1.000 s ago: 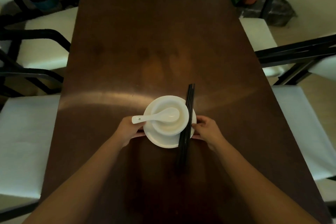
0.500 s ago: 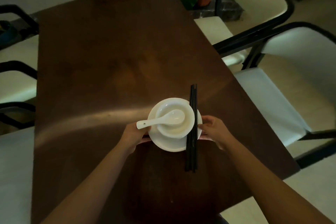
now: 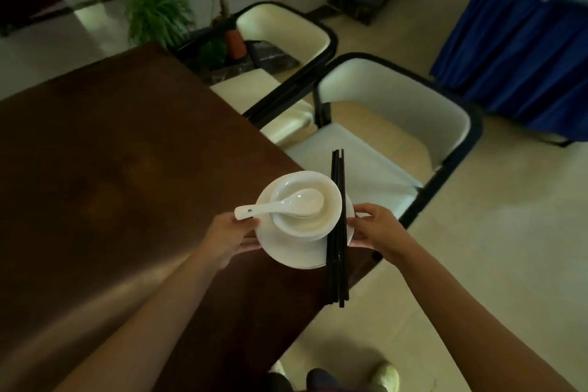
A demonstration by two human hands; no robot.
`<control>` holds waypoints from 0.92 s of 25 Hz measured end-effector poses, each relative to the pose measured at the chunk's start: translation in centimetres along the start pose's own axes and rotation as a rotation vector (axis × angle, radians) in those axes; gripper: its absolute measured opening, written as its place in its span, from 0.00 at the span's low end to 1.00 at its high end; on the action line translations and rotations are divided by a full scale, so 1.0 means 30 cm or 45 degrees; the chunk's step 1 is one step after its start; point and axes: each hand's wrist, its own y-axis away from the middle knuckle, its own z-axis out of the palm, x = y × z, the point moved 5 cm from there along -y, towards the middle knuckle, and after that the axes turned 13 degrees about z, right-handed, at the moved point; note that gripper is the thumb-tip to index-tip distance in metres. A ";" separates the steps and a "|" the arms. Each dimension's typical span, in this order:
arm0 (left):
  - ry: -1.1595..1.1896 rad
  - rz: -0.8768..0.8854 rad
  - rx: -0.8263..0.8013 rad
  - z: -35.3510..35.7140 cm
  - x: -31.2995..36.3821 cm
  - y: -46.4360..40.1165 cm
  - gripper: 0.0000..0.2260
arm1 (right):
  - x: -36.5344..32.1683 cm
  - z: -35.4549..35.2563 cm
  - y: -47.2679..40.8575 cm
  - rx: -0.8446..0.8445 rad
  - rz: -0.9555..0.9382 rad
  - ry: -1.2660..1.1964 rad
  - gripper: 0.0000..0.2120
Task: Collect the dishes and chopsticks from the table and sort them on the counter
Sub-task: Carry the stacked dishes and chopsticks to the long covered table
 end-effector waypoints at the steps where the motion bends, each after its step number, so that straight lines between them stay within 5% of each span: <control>1: -0.006 0.019 -0.039 0.081 0.018 0.002 0.11 | 0.009 -0.081 0.026 0.027 -0.002 -0.031 0.12; 23: -0.151 0.112 -0.778 2.134 0.276 -0.201 0.04 | 0.161 -1.958 0.268 0.604 -0.065 -0.512 0.09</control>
